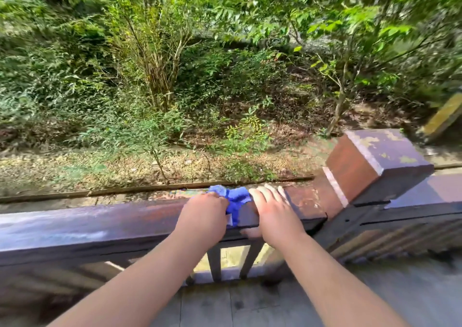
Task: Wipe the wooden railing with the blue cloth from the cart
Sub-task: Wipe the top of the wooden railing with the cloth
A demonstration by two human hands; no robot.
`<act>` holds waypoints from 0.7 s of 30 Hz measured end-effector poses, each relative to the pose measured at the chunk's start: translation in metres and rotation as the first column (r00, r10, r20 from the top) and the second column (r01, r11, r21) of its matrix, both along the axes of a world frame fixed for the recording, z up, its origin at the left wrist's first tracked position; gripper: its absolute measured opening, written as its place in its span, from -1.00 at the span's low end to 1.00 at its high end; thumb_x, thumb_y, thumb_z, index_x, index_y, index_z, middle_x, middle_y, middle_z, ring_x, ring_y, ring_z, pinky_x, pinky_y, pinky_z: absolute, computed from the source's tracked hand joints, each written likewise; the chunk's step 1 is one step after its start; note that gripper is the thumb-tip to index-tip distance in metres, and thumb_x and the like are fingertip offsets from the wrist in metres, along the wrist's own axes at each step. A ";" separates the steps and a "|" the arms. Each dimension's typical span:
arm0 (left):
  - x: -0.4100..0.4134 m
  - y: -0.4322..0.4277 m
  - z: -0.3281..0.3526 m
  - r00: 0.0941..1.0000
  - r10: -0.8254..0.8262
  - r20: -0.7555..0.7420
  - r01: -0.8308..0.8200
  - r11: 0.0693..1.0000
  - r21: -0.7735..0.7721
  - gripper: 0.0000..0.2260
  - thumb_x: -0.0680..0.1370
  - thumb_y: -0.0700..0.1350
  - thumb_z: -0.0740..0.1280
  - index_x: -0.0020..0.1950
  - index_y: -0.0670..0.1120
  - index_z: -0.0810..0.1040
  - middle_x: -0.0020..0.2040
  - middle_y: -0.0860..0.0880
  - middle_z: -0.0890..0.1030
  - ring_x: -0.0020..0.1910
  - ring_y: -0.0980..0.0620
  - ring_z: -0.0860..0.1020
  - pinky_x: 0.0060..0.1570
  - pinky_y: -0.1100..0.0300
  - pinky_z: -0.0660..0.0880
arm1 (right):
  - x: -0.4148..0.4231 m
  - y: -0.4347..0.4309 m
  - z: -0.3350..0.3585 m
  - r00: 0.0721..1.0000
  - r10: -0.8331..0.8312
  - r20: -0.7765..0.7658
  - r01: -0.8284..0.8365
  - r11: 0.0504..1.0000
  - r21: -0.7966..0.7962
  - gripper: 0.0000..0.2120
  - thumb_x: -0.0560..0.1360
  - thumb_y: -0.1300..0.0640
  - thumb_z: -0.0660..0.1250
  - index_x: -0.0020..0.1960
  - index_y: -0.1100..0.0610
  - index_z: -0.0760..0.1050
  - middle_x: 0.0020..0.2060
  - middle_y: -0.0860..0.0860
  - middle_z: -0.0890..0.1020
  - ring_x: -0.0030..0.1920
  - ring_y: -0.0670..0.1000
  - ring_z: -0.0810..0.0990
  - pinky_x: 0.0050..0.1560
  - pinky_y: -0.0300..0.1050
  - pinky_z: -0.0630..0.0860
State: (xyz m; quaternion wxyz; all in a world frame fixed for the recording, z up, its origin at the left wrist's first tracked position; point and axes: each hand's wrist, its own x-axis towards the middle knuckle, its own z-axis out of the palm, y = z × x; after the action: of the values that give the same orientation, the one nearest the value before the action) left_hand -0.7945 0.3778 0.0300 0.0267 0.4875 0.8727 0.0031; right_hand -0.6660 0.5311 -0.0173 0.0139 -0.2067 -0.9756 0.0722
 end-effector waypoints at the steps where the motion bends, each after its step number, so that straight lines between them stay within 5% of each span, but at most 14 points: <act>1: 0.000 0.008 -0.003 1.000 -0.014 0.007 0.013 1.000 0.027 -0.84 0.55 -0.01 0.28 0.04 -0.02 0.59 0.09 -0.08 0.62 0.09 -0.14 0.54 0.03 0.07 0.48 | 0.000 0.000 -0.002 1.000 0.000 0.000 0.000 1.000 0.008 0.08 0.25 -0.39 0.51 0.57 0.11 0.20 0.50 0.09 0.37 0.58 0.17 0.21 0.61 0.21 -0.01; 6: 0.003 0.038 -0.008 0.999 -0.053 0.012 0.051 0.992 0.119 -0.84 0.51 -0.12 0.26 0.03 -0.05 0.59 0.07 -0.07 0.60 0.05 -0.12 0.50 0.01 0.09 0.42 | 0.003 0.002 -0.007 1.000 0.005 -0.023 -0.005 0.999 0.037 0.03 0.23 -0.40 0.49 0.50 0.14 0.26 0.43 0.15 0.43 0.52 0.24 0.30 0.59 0.28 0.07; 10: 0.022 0.007 -0.020 0.991 -0.067 0.119 0.058 0.995 0.080 -0.80 0.47 -0.13 0.25 0.04 0.00 0.58 0.11 -0.02 0.57 0.12 -0.10 0.47 0.08 0.04 0.48 | 0.004 0.002 -0.006 0.997 0.005 -0.071 -0.002 0.999 0.037 -0.34 0.47 -0.06 0.25 0.51 0.15 0.29 0.45 0.14 0.44 0.53 0.21 0.29 0.62 0.19 -0.11; 15: 0.026 -0.037 -0.028 0.979 -0.049 0.199 0.033 0.996 0.082 -0.57 0.48 -0.14 0.27 0.32 0.12 0.56 0.40 0.08 0.50 0.35 -0.03 0.41 0.34 0.06 0.38 | 0.003 0.002 -0.002 0.999 0.003 -0.047 -0.004 1.000 -0.030 0.03 0.21 -0.32 0.54 0.53 0.08 0.28 0.45 0.06 0.43 0.55 0.16 0.27 0.61 0.21 0.01; 21: 0.006 -0.046 -0.011 0.970 0.111 0.216 -0.148 0.975 0.166 -0.71 0.49 -0.12 0.21 0.11 0.08 0.64 0.17 0.07 0.62 0.18 -0.03 0.48 0.15 0.04 0.50 | -0.008 -0.008 0.003 0.999 -0.049 0.016 0.050 0.998 -0.031 0.09 0.23 -0.50 0.38 0.54 0.10 0.18 0.52 0.10 0.33 0.62 0.22 0.10 0.62 0.22 -0.09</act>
State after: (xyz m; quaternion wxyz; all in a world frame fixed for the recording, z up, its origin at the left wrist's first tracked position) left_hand -0.7880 0.3316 0.0194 0.0721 0.4268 0.8914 0.1342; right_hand -0.6745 0.5231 -0.0143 0.0051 -0.2315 -0.9690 0.0855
